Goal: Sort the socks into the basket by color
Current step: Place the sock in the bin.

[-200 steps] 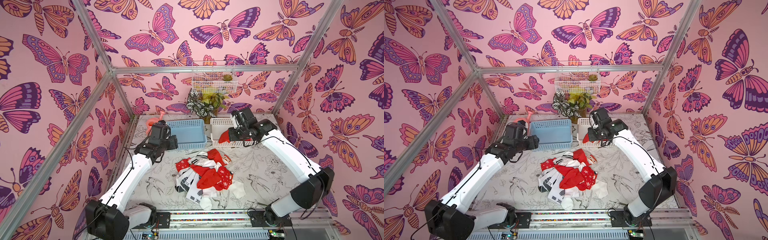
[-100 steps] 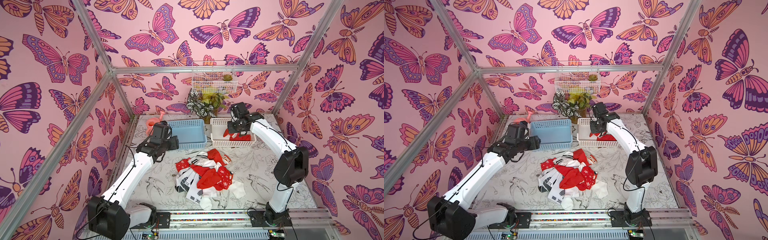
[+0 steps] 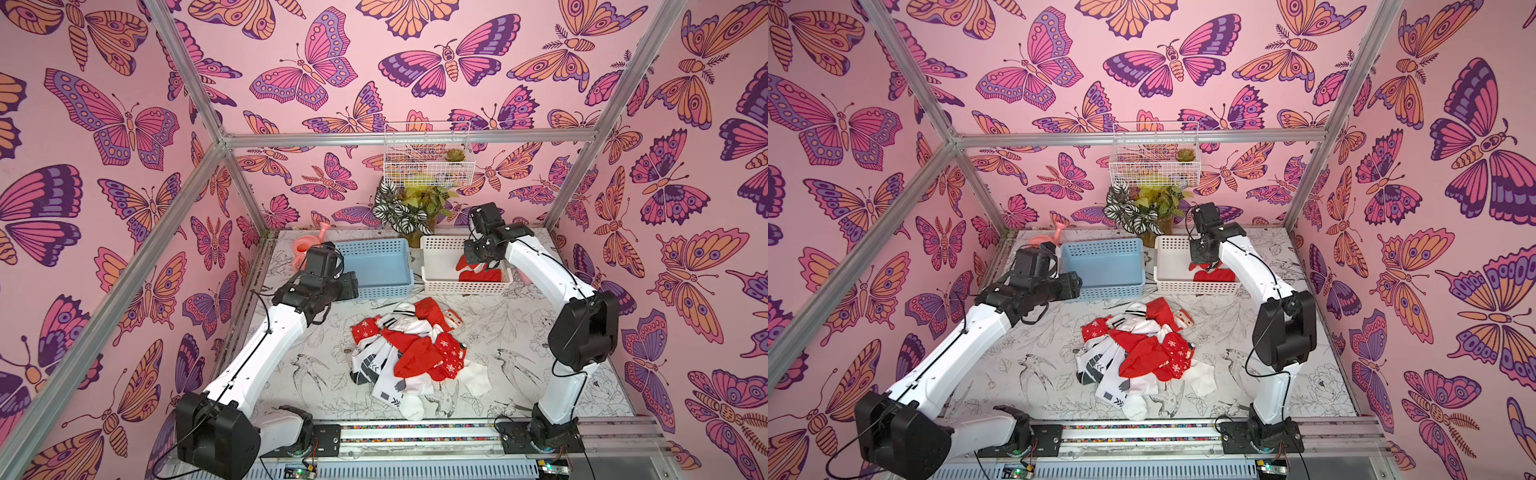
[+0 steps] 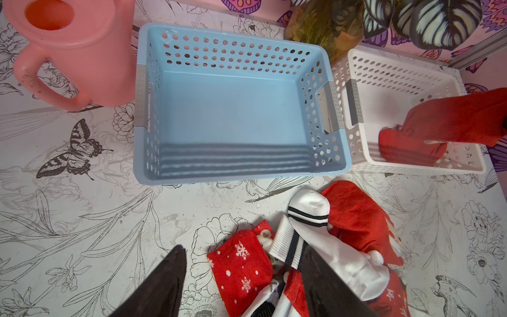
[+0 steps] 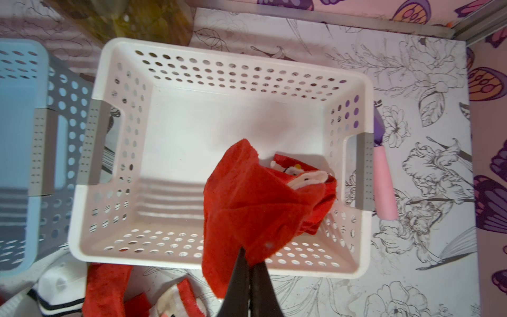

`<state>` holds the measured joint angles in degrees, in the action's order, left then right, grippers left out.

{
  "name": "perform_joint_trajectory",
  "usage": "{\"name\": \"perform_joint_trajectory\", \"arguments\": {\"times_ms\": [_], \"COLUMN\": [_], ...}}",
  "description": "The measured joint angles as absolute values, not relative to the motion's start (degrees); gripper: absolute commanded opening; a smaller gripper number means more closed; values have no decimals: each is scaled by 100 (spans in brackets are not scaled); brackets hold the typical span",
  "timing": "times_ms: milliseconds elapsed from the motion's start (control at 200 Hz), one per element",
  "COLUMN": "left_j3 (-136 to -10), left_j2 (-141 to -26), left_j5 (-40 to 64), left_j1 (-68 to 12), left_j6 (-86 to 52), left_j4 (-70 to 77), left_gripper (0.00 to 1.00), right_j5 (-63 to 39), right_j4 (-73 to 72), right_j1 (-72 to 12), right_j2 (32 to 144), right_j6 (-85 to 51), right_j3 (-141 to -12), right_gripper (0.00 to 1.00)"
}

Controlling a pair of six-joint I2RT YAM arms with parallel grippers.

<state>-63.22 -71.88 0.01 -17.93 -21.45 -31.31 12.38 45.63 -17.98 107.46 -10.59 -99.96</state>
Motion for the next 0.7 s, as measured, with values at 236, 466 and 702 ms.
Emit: {"name": "perform_joint_trajectory", "arguments": {"times_ms": [236, 466, 702], "left_j3": [-6320, -6311, -6309], "left_j2": [-7210, -7210, -7210], "left_j5": [3, 1, 3], "left_j1": [-1793, -1793, -1793], "left_j6": [-2145, -2145, -2145], "left_j4": [-3131, -3129, -3129], "left_gripper": [69, 69, 69], "right_j5": [1739, 1686, 1380], "right_j4": [4700, 4856, 4860], "right_j1": [-1754, -1767, -2060], "right_j2": [10748, 11205, 11675], "right_j6": [-788, -703, -591], "right_j3": [-9996, -10278, -10374], "right_gripper": [0, 0, 0]}}
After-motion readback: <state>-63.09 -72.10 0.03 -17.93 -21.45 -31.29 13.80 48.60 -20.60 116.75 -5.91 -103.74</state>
